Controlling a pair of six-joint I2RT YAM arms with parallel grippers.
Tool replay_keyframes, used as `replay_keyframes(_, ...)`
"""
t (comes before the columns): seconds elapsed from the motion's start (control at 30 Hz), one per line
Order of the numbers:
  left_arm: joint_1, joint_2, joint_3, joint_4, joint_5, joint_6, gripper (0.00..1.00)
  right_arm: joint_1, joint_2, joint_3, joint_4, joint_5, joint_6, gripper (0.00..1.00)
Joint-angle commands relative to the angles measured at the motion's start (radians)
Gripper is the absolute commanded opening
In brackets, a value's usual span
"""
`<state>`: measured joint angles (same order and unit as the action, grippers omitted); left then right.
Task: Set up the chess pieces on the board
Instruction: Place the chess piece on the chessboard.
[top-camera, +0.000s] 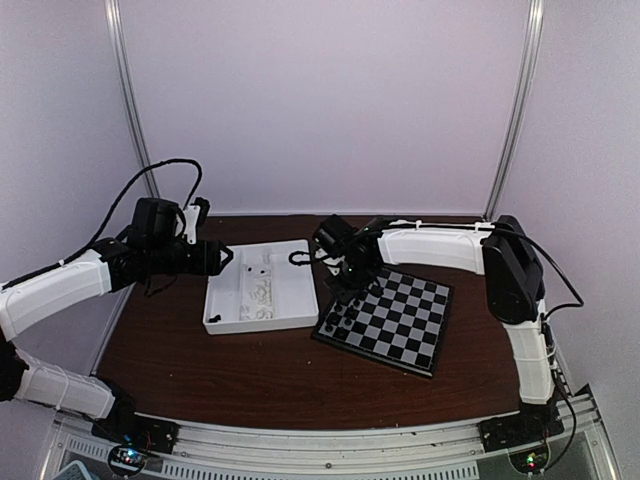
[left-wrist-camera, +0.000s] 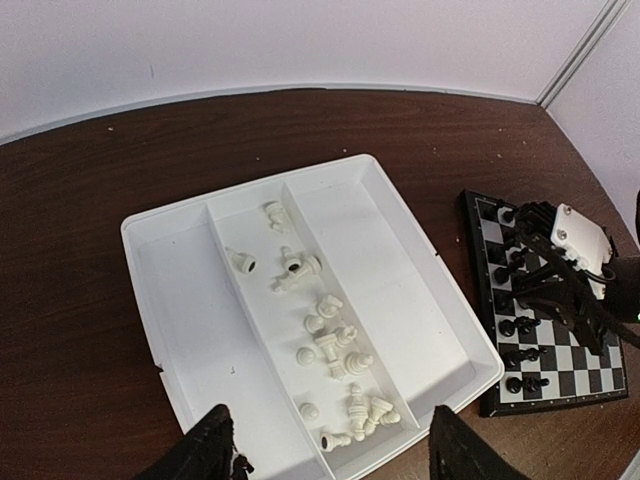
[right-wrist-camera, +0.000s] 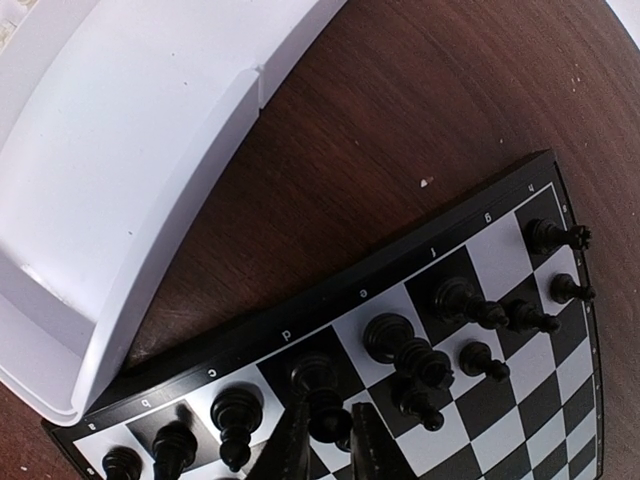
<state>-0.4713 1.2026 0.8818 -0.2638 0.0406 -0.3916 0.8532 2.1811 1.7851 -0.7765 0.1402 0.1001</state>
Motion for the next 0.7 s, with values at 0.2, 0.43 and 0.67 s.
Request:
replay_keyframes(0.2,0.002,0.009,0.014,-0.001,-0.010,0.015,0.67,0.007,-0.021,0.029,-0.022,0.039,0.003,0.26)
replay_keyframes(0.43,0.002,0.019,0.015,-0.066,-0.025,0.023,0.52,0.008,-0.093,0.010,-0.011,0.041,0.001,0.26)
replay_keyframes(0.67,0.002,0.068,0.007,-0.172,-0.046,0.016,0.46,0.016,-0.200,-0.058,0.045,0.028,-0.008,0.28)
